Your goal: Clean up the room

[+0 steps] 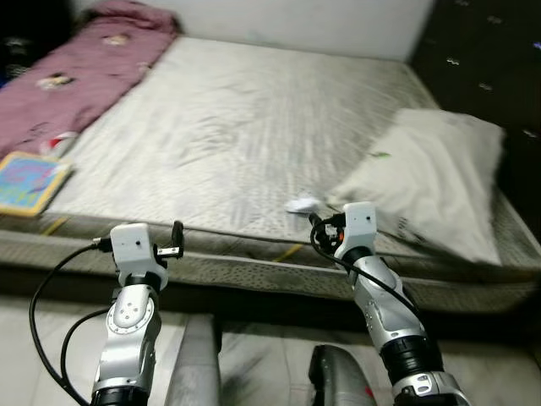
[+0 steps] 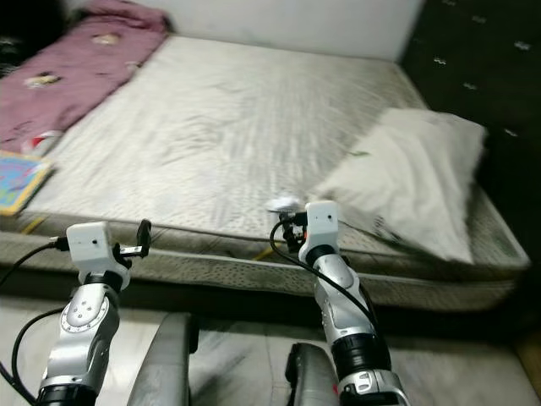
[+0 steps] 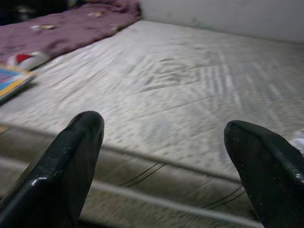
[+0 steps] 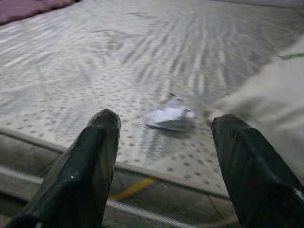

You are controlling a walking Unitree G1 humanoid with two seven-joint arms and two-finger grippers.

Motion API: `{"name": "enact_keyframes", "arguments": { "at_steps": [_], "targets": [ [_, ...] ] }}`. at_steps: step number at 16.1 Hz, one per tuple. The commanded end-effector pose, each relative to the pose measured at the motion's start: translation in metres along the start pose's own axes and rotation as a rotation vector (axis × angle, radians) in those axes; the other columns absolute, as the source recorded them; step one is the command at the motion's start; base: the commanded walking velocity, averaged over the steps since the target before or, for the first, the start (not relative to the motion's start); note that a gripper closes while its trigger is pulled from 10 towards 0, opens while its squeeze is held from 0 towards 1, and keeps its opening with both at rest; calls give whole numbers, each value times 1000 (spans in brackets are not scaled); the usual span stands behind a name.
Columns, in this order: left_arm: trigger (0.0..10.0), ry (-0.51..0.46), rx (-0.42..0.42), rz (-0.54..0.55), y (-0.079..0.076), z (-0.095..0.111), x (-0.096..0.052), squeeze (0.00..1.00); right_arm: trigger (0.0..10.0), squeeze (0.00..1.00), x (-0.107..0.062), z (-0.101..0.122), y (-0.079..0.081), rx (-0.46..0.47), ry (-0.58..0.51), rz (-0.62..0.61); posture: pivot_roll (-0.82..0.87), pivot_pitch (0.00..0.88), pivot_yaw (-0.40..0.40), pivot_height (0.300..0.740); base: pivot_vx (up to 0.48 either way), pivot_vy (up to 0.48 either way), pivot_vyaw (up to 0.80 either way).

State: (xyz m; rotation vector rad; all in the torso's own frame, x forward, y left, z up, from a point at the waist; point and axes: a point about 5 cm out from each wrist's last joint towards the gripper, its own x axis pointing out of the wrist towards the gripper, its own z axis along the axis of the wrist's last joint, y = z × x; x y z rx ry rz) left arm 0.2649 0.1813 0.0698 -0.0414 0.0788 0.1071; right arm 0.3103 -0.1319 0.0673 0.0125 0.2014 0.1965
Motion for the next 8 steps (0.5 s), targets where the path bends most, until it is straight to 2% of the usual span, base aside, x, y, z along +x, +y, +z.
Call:
{"name": "enact_keyframes", "arguments": {
  "at_steps": [1,5,8],
  "targets": [
    [10000,-27,-14,-23,-7,7,3,0,10000,0,1,5,-5,-12,-10,-7,97,0,-69,582,0,0,0],
    [10000,-29,-20,-23,-7,7,4,0,10000,0,1,5,-4,-13,-7,-6,96,0,-72,537,0,0,0],
    [10000,-29,-24,-18,-7,7,5,0,10000,0,2,5,-5,-7,-8,-9,94,0,-71,537,0,0,0]
  ]
}}
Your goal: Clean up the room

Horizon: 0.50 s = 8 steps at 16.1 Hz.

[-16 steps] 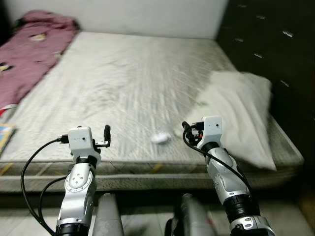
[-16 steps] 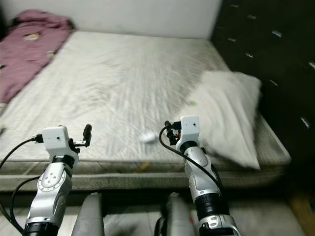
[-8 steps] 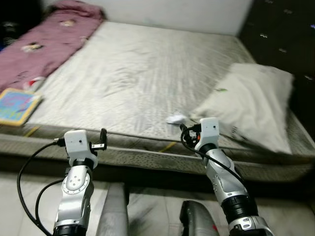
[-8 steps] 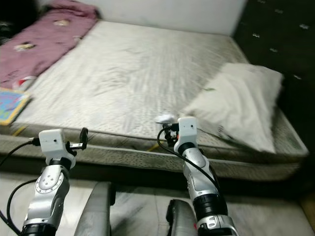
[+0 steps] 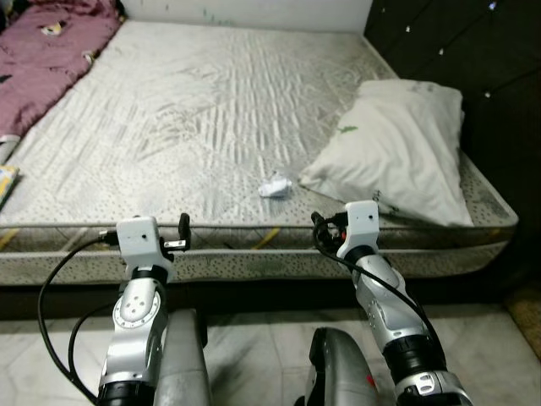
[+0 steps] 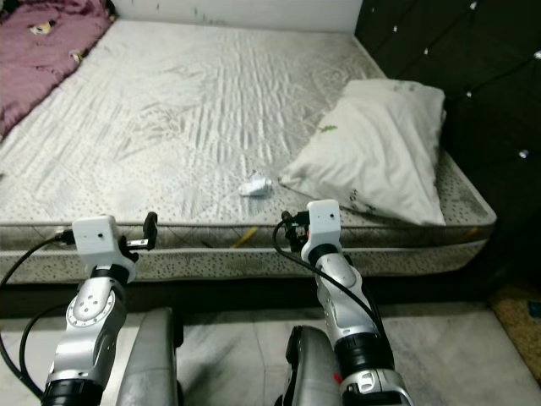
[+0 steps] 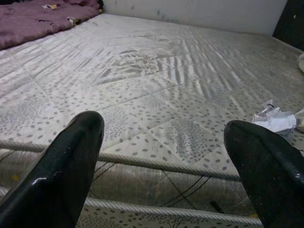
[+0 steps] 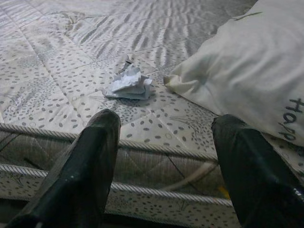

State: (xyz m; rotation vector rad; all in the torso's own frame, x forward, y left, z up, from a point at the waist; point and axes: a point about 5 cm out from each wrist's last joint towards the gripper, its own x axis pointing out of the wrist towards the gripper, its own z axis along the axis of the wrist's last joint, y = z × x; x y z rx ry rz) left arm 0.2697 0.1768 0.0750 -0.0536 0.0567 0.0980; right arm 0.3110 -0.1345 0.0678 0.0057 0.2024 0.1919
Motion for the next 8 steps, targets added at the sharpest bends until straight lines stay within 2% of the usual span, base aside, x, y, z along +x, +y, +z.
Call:
{"name": "enact_keyframes", "arguments": {
  "at_steps": [1,6,8],
  "targets": [
    [10000,-7,-12,-9,-2,2,1,0,10000,0,2,4,-2,0,-9,-5,92,0,-72,537,0,0,0],
    [10000,-10,-22,-18,-3,3,2,0,10000,0,2,6,0,-26,-16,17,90,0,-73,537,0,0,0],
    [10000,-10,-28,-19,-3,3,3,0,10000,0,3,6,0,-26,-13,16,90,0,-74,537,263,0,0]
  ]
}}
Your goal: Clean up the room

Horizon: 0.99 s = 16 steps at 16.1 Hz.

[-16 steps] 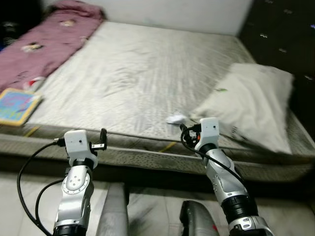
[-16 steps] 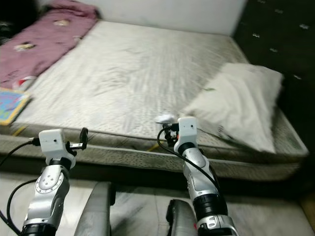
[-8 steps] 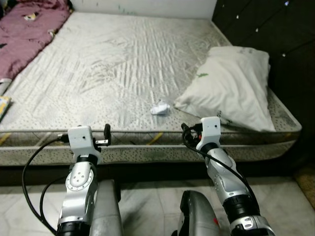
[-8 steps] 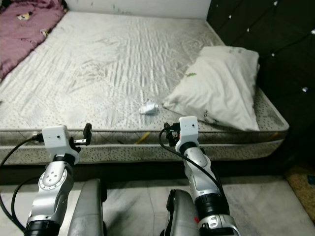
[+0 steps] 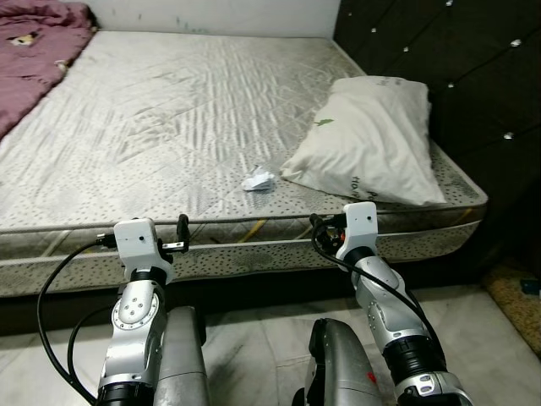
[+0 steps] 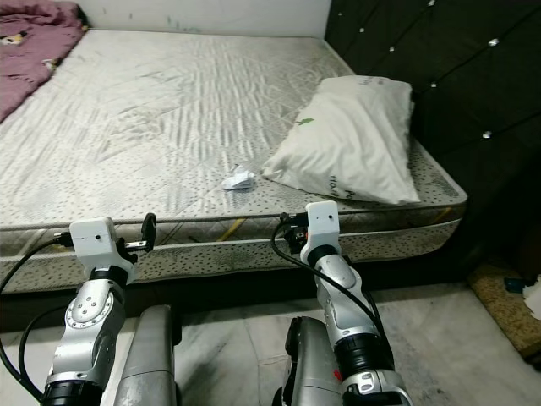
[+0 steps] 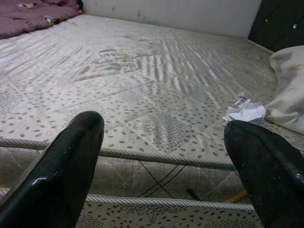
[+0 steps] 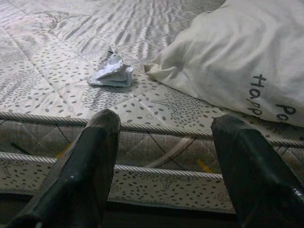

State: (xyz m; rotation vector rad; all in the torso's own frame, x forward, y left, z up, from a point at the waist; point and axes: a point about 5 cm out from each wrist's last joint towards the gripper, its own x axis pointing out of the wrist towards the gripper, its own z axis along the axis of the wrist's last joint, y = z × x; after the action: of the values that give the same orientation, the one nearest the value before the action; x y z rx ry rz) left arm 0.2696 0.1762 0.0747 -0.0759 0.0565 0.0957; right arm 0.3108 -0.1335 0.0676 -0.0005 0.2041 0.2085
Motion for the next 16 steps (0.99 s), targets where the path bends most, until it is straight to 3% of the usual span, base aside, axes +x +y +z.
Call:
{"name": "enact_keyframes", "arguments": {
  "at_steps": [1,9,14,16],
  "targets": [
    [10000,-11,-7,-17,-3,3,3,0,10000,0,3,6,-1,-19,-15,1,89,0,-73,537,281,0,0],
    [10000,-5,-3,-20,-3,2,4,0,10000,0,3,6,0,-19,-15,8,87,0,-72,537,280,0,357],
    [10000,1,-2,-21,-3,1,4,0,10000,0,3,5,0,-20,-8,11,87,0,-72,537,280,0,659],
    [10000,3,-3,-21,-4,1,4,0,10000,0,3,5,0,-21,-4,11,87,0,-72,537,257,0,0]
  ]
}}
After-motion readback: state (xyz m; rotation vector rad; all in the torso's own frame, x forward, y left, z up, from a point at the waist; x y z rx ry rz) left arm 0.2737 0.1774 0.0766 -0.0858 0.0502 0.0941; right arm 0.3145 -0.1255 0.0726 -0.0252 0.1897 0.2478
